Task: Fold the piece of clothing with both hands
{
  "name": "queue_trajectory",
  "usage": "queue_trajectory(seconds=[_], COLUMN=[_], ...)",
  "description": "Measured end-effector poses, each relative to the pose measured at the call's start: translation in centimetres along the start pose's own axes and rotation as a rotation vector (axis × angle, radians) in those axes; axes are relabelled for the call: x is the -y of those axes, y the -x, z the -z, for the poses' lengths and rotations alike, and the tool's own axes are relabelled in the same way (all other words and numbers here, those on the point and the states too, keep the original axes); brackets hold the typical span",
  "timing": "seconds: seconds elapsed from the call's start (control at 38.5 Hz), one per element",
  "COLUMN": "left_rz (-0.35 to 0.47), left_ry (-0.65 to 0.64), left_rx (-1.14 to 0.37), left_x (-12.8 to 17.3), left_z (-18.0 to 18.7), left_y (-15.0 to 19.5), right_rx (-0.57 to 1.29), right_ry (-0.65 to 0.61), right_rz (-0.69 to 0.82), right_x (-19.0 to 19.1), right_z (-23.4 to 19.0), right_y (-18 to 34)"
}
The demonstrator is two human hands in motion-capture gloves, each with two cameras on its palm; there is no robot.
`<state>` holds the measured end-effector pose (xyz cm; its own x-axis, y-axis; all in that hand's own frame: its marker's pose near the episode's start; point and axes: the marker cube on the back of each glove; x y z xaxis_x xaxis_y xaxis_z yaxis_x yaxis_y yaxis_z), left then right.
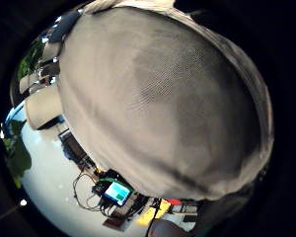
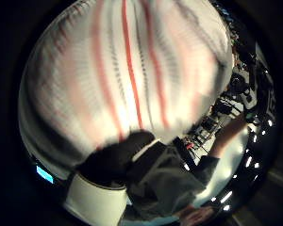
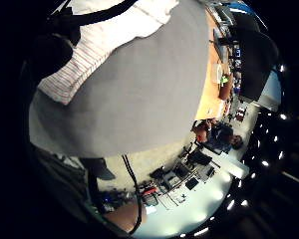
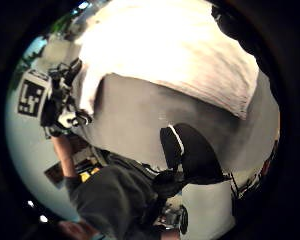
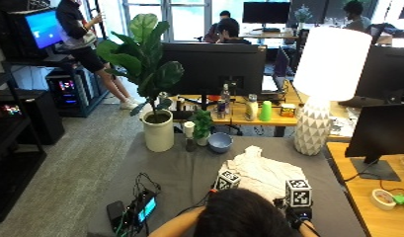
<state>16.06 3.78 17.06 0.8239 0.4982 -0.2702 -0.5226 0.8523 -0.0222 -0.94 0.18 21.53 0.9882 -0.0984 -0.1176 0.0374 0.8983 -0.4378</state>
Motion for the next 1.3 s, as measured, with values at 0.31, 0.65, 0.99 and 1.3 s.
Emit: queue_trajectory(seconds=[0.31,0.65,0.99,1.3], left_rz=[0.193,0.194,0.135,0.332], left_ry=[-0.313,-0.314,-0.187,-0.339], left_rx=[0.245,0.3,0.117,0.314], left_x=[7.1,6.4,-1.3,5.7], left_z=[-3.3,-0.6,5.0,15.9], left_y=[5.7,5.9,3.9,6.2], right_rx=[0.033,-0.058,0.013,-0.134], right_ry=[-0.264,-0.29,-0.174,-0.26], right_rz=[-0.015,0.028,0.137,-0.077], right_x=[2.1,1.7,-5.0,0.5], right_z=[-2.7,-0.2,4.9,16.1], right_y=[0.4,1.5,2.3,0.6])
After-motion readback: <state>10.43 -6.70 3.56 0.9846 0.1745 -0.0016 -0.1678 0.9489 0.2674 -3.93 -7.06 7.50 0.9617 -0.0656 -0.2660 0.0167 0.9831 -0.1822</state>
